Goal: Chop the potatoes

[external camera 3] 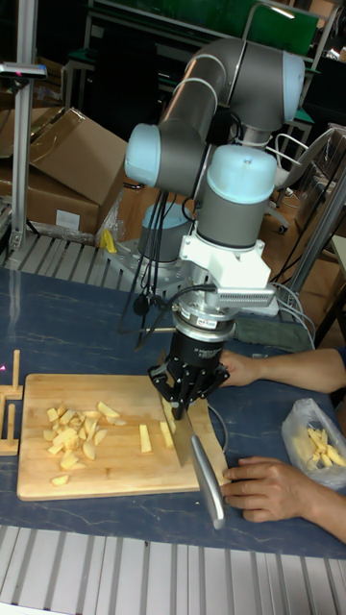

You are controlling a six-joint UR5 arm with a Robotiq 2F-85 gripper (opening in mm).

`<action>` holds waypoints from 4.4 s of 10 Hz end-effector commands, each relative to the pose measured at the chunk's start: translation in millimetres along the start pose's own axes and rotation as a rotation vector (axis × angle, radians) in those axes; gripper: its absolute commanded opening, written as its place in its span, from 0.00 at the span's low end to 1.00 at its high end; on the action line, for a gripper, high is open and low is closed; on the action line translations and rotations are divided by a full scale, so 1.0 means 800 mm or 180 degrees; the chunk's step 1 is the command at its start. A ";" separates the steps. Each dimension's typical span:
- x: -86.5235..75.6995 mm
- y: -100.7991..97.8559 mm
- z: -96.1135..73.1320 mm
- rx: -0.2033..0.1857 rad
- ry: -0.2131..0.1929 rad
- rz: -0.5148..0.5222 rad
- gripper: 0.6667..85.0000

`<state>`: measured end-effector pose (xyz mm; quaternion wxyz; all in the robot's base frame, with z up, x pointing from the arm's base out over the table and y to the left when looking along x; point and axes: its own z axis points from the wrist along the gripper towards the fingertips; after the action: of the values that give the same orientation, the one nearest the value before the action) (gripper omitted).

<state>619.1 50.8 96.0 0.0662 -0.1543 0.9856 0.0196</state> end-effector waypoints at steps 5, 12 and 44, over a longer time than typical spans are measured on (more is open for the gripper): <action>-0.012 0.003 0.016 -0.0013 -0.0079 0.0038 0.00; -0.012 0.005 0.018 -0.0024 -0.0093 0.0069 0.00; 0.012 -0.001 0.020 -0.0063 -0.0250 0.0019 0.00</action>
<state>611.8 46.9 75.6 0.0990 -0.1554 0.9824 0.0314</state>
